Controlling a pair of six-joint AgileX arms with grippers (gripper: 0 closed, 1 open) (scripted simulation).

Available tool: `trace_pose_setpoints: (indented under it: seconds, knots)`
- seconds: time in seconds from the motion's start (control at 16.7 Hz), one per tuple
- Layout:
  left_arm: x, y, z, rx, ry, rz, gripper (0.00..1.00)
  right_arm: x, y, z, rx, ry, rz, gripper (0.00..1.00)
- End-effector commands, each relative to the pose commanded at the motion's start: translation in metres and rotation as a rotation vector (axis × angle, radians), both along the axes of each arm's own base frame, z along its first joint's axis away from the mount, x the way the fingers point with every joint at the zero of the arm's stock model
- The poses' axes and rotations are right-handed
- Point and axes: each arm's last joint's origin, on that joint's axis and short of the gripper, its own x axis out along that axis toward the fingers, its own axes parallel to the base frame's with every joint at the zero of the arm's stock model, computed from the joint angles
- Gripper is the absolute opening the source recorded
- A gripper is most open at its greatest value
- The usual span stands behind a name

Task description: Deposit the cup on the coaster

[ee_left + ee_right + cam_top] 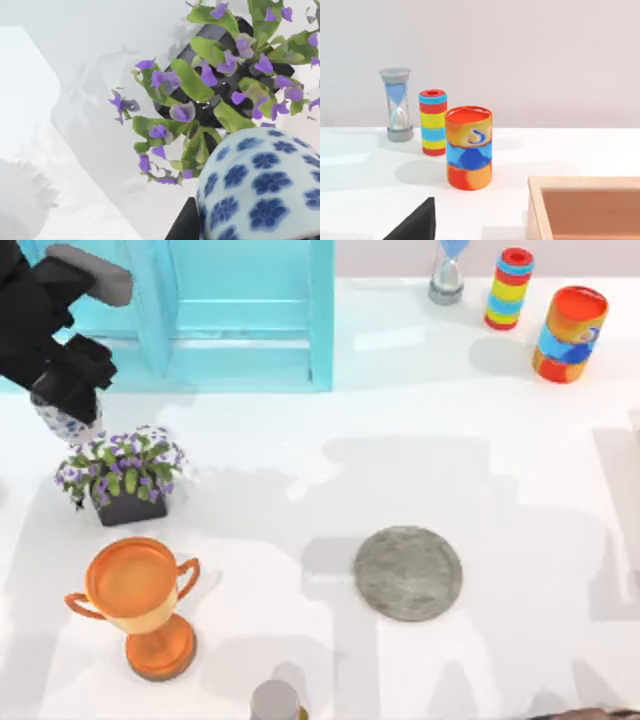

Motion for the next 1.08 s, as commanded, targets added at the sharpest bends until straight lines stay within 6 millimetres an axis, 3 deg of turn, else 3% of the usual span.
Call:
trace_pose_setpoints:
  seconds: [0.3, 0.48, 0.66, 0.84, 1.08]
  knots:
    - [0.008, -0.126, 0.004, 0.015, 0.080, 0.388, 0.00, 0.000, 0.000, 0.000, 0.000, 0.000, 0.000, 1.00]
    - [-0.006, -0.203, -0.010, 0.049, 0.099, 0.528, 0.00, 0.000, 0.000, 0.000, 0.000, 0.000, 0.000, 1.00]
    - [-0.031, -0.267, -0.030, 0.087, 0.098, 0.602, 0.00, 0.000, 0.000, 0.000, 0.000, 0.000, 0.000, 1.00]
    - [-0.055, -0.307, -0.047, 0.116, 0.088, 0.630, 0.00, 0.000, 0.000, 0.000, 0.000, 0.000, 0.000, 1.00]
    - [-0.063, -0.318, -0.052, 0.125, 0.083, 0.635, 0.00, 0.000, 0.000, 0.000, 0.000, 0.000, 0.000, 1.00]
